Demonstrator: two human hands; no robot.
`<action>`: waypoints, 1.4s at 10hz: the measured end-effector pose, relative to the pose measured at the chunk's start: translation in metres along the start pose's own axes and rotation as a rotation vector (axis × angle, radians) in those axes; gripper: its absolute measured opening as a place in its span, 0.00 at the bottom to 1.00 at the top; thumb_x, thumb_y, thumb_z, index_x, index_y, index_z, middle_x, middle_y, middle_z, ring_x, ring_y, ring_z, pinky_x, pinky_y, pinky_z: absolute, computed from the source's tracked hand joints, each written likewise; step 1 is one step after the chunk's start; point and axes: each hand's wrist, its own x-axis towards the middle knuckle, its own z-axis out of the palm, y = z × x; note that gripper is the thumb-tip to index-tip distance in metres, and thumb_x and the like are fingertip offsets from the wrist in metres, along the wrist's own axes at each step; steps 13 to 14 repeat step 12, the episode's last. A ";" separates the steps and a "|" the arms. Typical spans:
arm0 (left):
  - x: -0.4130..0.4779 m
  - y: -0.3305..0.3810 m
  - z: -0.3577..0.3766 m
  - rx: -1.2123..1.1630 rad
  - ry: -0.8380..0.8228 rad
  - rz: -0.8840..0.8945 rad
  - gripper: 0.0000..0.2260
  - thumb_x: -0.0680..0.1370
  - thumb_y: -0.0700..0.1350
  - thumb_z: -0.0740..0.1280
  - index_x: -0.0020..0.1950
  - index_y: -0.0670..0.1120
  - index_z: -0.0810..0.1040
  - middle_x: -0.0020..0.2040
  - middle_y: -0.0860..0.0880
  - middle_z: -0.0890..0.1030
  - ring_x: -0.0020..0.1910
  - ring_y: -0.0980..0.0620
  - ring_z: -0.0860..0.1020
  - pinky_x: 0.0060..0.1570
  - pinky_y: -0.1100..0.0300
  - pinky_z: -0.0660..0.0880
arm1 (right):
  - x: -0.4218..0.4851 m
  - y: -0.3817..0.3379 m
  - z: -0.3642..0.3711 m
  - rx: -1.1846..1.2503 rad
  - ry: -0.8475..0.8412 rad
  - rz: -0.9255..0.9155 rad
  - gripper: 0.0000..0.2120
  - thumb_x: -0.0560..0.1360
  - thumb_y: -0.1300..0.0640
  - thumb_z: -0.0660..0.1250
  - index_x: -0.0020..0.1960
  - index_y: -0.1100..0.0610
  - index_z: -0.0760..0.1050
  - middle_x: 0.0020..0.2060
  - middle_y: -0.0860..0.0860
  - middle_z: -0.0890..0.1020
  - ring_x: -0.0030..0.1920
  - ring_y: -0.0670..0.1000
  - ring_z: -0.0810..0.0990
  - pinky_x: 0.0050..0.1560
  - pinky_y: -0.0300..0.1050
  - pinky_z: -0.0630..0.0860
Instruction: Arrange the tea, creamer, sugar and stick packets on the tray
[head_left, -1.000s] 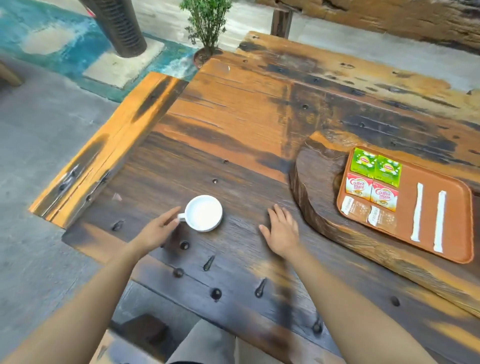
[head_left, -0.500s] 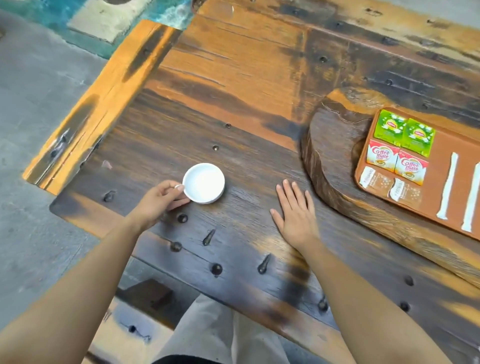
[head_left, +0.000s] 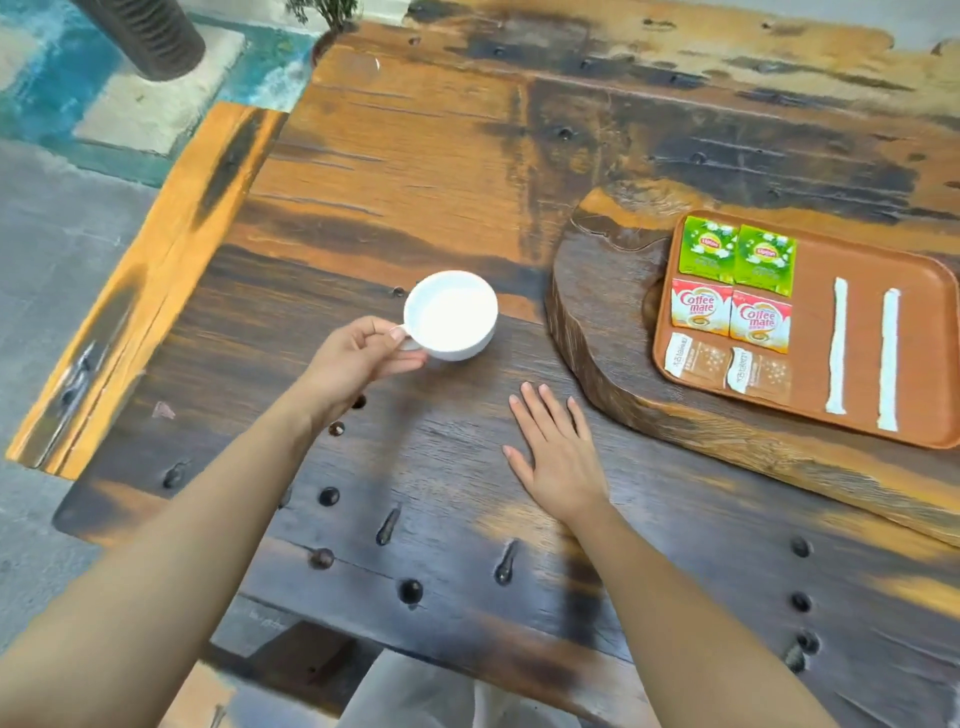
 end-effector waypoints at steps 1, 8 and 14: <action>0.036 0.029 0.038 0.068 -0.116 0.056 0.05 0.78 0.35 0.60 0.44 0.41 0.74 0.33 0.49 0.86 0.37 0.55 0.84 0.43 0.65 0.81 | 0.000 0.001 0.001 0.019 -0.003 0.000 0.29 0.78 0.41 0.51 0.75 0.52 0.56 0.75 0.49 0.59 0.76 0.50 0.55 0.73 0.53 0.46; 0.128 0.048 0.144 0.259 -0.377 -0.037 0.05 0.79 0.37 0.61 0.45 0.43 0.74 0.40 0.45 0.83 0.37 0.55 0.84 0.44 0.65 0.81 | 0.001 0.003 0.004 0.062 0.003 0.014 0.28 0.77 0.41 0.52 0.74 0.52 0.58 0.75 0.48 0.61 0.75 0.49 0.56 0.71 0.53 0.49; 0.119 0.037 0.135 0.033 -0.225 -0.093 0.03 0.79 0.44 0.61 0.49 0.46 0.74 0.48 0.45 0.81 0.44 0.49 0.83 0.44 0.57 0.82 | 0.002 0.002 0.005 0.062 0.012 0.025 0.28 0.78 0.41 0.51 0.75 0.52 0.56 0.75 0.48 0.59 0.75 0.49 0.56 0.72 0.52 0.47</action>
